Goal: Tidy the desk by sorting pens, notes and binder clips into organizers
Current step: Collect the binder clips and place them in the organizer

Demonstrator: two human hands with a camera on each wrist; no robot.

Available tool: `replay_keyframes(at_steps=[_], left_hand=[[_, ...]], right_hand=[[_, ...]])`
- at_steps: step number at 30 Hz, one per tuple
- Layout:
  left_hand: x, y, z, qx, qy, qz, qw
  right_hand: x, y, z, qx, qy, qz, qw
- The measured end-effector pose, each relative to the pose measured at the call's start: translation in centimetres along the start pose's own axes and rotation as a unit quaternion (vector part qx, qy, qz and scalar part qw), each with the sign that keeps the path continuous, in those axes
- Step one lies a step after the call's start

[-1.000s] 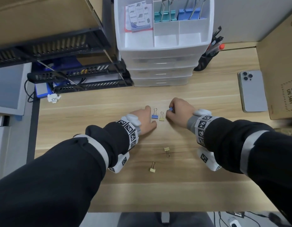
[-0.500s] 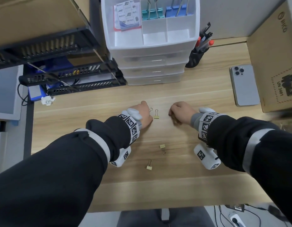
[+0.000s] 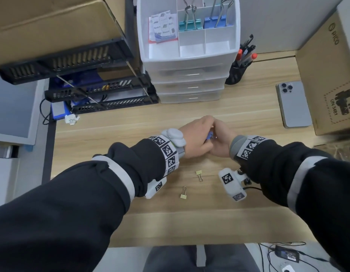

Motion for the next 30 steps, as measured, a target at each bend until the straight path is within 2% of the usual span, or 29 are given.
replay_keyframes(at_steps=[4, 6, 8, 10, 12, 14, 18, 21, 24, 27, 30], left_hand=[[-0.7, 0.0, 0.8, -0.066, -0.004, 0.02, 0.998], [-1.2, 0.2, 1.2, -0.072, -0.011, 0.034, 0.997], [-1.6, 0.7, 1.0, -0.05, -0.017, 0.075, 0.996], [-1.6, 1.1, -0.1, 0.003, 0.011, 0.103, 0.995], [-1.6, 0.8, -1.7, 0.052, 0.073, 0.078, 0.993], [-1.6, -0.5, -3.5, 0.088, 0.122, 0.025, 0.988], [-0.8, -2.3, -5.5, 0.133, 0.129, -0.05, 0.981], [0.2, -3.6, -5.8, 0.134, 0.162, -0.053, 0.976], [0.7, -4.5, -6.6, 0.131, 0.202, -0.03, 0.97], [0.6, -4.7, -7.0, 0.14, 0.239, -0.045, 0.96], [0.0, -5.0, -6.8, 0.163, 0.25, -0.049, 0.953]], right_hand=[[-0.4, 0.4, 0.2, 0.048, 0.025, 0.02, 0.998], [-1.0, 0.3, 0.2, 0.065, 0.043, 0.006, 0.997], [-0.7, 0.9, 0.5, 0.071, 0.045, 0.012, 0.996], [-0.3, 2.0, 1.0, 0.06, 0.026, 0.058, 0.996], [-0.3, 3.0, 1.6, 0.004, 0.016, 0.09, 0.996], [-0.6, 3.9, 2.4, -0.07, 0.013, 0.104, 0.992], [-0.9, 5.0, 3.7, -0.143, 0.006, 0.106, 0.984], [-1.0, 6.3, 5.0, -0.154, -0.001, 0.097, 0.983], [-1.1, 7.0, 5.6, -0.141, 0.008, 0.118, 0.983], [-0.9, 7.3, 5.8, -0.137, 0.019, 0.13, 0.982], [-1.0, 7.2, 6.0, -0.21, 0.03, 0.129, 0.969]])
Point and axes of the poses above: each hand's wrist, its own x-axis towards the middle knuckle, its own y-axis out of the back of the hand, z = x × y, the point moved 2 cm from there along x, towards the middle knuckle, and after that the axes turned 10 degrees about -x, right-handed, at the moved point
